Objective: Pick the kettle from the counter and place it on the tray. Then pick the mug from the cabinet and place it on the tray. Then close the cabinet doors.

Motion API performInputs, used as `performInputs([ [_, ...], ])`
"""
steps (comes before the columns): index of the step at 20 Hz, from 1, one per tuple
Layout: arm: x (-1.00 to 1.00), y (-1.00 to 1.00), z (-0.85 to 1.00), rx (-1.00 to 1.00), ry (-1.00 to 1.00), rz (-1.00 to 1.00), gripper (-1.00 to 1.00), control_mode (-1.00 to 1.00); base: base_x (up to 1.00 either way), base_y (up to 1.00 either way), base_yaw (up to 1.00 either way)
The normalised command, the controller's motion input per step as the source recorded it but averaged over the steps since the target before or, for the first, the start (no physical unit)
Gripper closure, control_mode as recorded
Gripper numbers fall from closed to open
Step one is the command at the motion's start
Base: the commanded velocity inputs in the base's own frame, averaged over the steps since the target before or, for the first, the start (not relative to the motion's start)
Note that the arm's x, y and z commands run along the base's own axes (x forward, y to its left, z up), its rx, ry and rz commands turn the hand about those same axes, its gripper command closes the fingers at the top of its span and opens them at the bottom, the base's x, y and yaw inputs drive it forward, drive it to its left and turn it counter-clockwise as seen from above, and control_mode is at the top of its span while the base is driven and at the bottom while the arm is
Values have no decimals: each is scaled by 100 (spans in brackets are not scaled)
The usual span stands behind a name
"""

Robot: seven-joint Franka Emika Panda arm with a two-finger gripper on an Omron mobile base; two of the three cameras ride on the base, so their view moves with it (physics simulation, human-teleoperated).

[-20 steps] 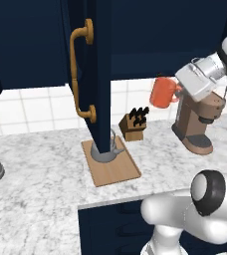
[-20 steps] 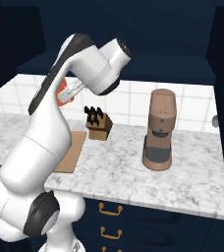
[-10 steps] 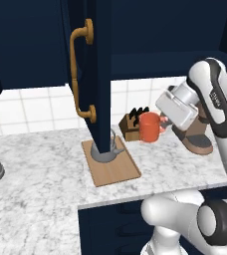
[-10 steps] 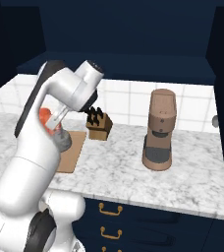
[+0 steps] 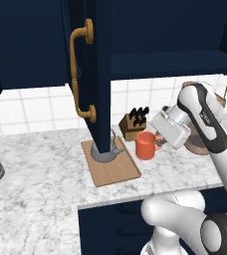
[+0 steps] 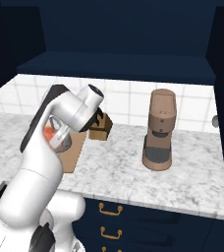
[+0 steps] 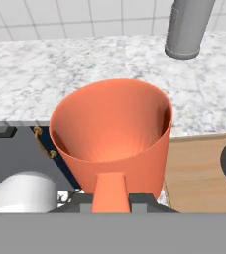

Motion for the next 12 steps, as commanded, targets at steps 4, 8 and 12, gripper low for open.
performInputs([
  [4, 29, 6, -59, 0, 17, 3, 100, -100, 0, 0, 0],
  [8, 43, 15, -47, 0, 14, 3, 100, -100, 0, 0, 0],
  [12, 38, 10, -43, 0, 0, 0, 100, -100, 0, 0, 0],
])
